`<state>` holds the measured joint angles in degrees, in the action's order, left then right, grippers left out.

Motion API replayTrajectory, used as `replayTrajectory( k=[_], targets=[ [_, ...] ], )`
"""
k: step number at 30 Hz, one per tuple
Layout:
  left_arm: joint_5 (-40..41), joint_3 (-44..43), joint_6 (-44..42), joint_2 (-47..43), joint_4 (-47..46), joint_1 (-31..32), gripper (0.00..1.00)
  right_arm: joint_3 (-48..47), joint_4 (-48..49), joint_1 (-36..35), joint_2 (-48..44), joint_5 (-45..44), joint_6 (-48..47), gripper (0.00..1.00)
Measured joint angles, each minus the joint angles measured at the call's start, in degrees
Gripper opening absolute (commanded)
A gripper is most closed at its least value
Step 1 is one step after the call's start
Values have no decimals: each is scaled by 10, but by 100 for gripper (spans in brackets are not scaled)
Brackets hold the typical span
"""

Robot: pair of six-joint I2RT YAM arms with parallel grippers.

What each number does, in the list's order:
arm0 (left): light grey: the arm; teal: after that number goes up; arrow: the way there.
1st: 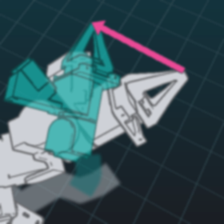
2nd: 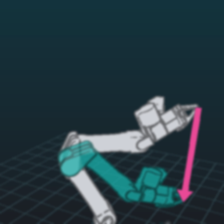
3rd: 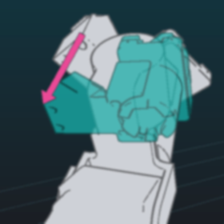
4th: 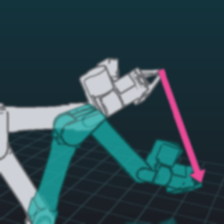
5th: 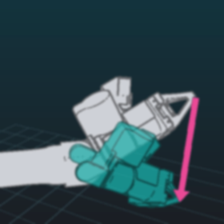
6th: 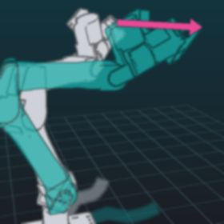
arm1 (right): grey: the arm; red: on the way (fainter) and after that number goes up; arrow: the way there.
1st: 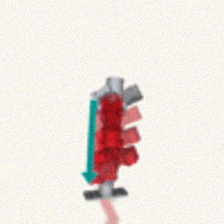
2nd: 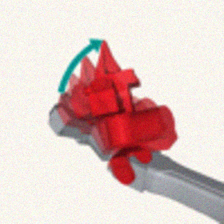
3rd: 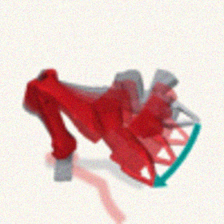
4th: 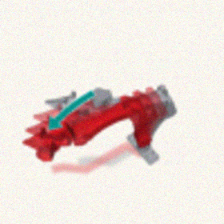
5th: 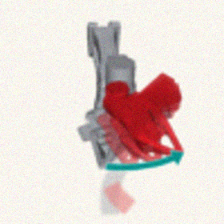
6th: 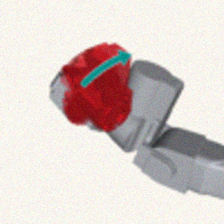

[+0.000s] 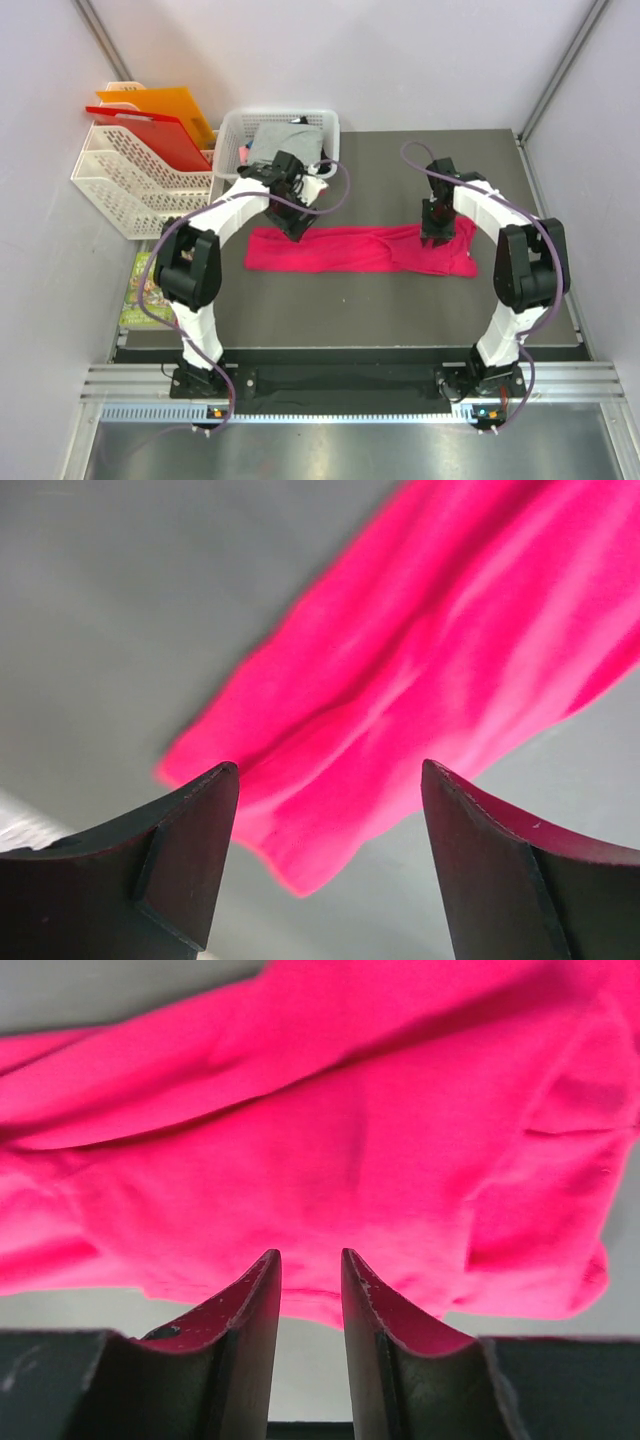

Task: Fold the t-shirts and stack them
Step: Fold the other side of the tshirt into a rectangle

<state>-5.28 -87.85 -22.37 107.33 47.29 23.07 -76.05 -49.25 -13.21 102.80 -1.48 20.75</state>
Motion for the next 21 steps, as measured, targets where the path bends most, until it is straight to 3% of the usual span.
replayTrajectory(
  k=[9,21],
  targets=[
    [-39,-2,24,106,0,17,77,3,8,24,2,-18,1,29],
    [-29,-7,28,112,-22,-6,77,3,10,41,66,-33,1,28]
  ],
)
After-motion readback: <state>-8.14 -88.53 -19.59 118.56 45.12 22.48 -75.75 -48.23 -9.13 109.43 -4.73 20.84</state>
